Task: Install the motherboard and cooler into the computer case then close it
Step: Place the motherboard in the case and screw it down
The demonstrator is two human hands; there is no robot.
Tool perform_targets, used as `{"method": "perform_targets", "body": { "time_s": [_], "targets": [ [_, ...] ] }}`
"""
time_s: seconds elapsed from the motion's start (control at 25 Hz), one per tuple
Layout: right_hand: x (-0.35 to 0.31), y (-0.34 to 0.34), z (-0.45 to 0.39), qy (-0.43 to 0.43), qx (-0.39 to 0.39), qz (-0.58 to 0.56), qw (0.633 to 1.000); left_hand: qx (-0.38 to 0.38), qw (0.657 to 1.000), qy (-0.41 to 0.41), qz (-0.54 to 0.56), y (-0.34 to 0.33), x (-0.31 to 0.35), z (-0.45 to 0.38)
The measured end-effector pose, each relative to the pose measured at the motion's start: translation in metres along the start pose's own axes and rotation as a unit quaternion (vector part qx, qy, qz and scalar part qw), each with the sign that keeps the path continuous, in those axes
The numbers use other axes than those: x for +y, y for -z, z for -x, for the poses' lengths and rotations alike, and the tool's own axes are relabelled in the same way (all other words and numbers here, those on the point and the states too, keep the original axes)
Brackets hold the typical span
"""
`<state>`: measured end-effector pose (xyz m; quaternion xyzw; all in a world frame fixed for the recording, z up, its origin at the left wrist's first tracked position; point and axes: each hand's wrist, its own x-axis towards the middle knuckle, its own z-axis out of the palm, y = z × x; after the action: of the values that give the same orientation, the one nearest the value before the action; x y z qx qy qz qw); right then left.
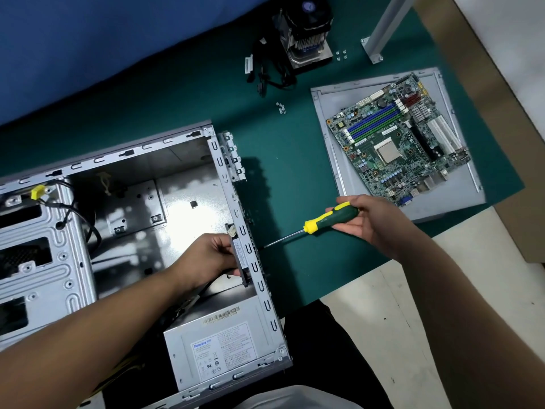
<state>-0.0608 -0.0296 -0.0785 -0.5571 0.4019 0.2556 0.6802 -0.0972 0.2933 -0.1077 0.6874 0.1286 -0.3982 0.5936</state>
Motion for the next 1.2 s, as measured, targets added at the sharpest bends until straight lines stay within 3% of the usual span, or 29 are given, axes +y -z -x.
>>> {"method": "perform_targets", "body": {
  "time_s": [0.08,0.2,0.24,0.32,0.44,0.68,0.84,1.2],
  "targets": [
    [0.002,0.004,0.002,0.014,-0.034,-0.004,0.999,-0.001,1.000,0.000,0.000,0.000,0.000,0.000],
    [0.011,-0.008,0.002,0.028,0.050,0.215,0.975,-0.002,1.000,0.002,0.002,0.001,-0.001,-0.001],
    [0.011,-0.010,0.002,0.018,0.059,0.242,0.968,-0.003,1.000,0.002,0.003,0.001,-0.001,-0.001],
    [0.008,-0.005,0.000,-0.007,0.047,0.161,0.986,-0.005,1.000,0.002,0.003,0.001,-0.001,-0.001],
    [0.004,0.011,0.002,0.009,-0.029,0.033,0.999,-0.009,1.000,0.000,0.003,0.001,0.000,0.000],
    [0.013,0.002,-0.001,0.033,0.019,0.169,0.985,-0.004,1.000,-0.003,0.000,0.001,-0.002,0.000],
    [0.008,0.012,-0.001,-0.009,-0.066,0.004,0.998,-0.012,1.000,-0.005,0.013,0.002,-0.003,-0.002],
    [0.005,0.016,-0.007,0.039,0.003,0.039,0.998,-0.019,0.999,0.002,0.034,0.001,-0.004,-0.001]
  ]
}}
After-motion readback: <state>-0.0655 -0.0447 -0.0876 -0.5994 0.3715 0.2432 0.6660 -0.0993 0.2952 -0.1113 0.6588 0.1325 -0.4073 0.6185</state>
